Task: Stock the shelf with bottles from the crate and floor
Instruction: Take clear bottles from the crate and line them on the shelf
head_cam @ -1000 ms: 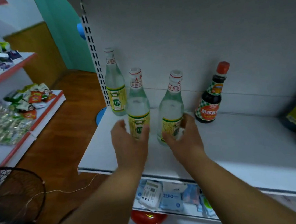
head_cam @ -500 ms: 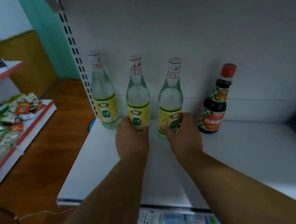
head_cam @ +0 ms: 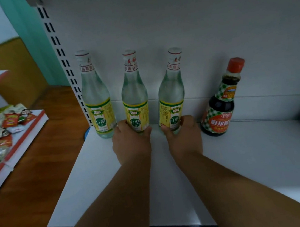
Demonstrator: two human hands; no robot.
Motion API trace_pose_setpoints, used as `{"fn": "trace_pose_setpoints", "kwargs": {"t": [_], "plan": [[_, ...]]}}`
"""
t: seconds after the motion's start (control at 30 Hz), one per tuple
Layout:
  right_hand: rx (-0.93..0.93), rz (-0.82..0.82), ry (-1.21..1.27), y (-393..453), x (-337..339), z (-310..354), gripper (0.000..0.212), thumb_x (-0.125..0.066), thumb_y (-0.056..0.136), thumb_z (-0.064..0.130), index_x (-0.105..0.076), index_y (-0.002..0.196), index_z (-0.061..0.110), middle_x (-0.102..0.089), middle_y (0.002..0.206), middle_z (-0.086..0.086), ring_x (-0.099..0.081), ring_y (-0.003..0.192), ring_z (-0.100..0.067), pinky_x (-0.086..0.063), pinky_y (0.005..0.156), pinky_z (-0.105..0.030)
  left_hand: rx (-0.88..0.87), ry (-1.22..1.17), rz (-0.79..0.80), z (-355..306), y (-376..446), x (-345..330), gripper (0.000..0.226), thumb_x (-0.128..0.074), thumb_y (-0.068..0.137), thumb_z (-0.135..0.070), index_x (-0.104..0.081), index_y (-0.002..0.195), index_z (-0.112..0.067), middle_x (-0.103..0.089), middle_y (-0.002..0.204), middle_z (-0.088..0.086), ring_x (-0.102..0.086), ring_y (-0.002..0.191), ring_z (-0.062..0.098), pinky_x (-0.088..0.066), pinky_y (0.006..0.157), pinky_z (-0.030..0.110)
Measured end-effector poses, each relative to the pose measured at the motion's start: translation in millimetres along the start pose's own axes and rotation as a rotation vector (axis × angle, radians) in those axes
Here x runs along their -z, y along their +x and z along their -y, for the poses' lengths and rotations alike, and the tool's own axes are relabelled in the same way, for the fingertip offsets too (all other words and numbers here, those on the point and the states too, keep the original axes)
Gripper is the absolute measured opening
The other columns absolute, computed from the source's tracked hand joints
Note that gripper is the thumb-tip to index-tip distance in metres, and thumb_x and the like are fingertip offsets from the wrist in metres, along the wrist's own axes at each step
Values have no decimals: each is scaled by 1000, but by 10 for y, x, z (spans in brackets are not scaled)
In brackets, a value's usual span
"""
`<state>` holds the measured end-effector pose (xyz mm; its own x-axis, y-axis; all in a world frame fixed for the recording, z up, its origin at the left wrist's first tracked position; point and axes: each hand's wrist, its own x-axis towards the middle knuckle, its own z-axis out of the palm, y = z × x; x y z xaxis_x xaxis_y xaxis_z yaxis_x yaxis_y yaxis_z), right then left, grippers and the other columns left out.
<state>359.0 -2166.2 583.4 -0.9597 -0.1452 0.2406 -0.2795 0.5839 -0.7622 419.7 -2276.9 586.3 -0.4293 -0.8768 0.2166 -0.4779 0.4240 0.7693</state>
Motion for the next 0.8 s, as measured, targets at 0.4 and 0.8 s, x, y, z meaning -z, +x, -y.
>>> {"fn": "trace_pose_setpoints", "kwargs": {"t": [0.4,0.8], "plan": [[-23,11,-63,14,-19,-12,59,-68,83,51,-47,124,14,-57,122,-9,-52,115,-29,-47,94,-44,-26,-17,-10,-24,-27,10,67,-80,72,-44,-46,122,-15,-55,120,8,-55,112,32,-48,91,48],[-42,4,-57,37,-34,-13,60,-71,81,49,-46,121,12,-56,122,-11,-51,116,-31,-46,96,-47,-42,25,-4,-7,-31,-1,66,-77,76,-43,-44,127,-18,-53,126,10,-52,117,35,-45,92,49]]}}
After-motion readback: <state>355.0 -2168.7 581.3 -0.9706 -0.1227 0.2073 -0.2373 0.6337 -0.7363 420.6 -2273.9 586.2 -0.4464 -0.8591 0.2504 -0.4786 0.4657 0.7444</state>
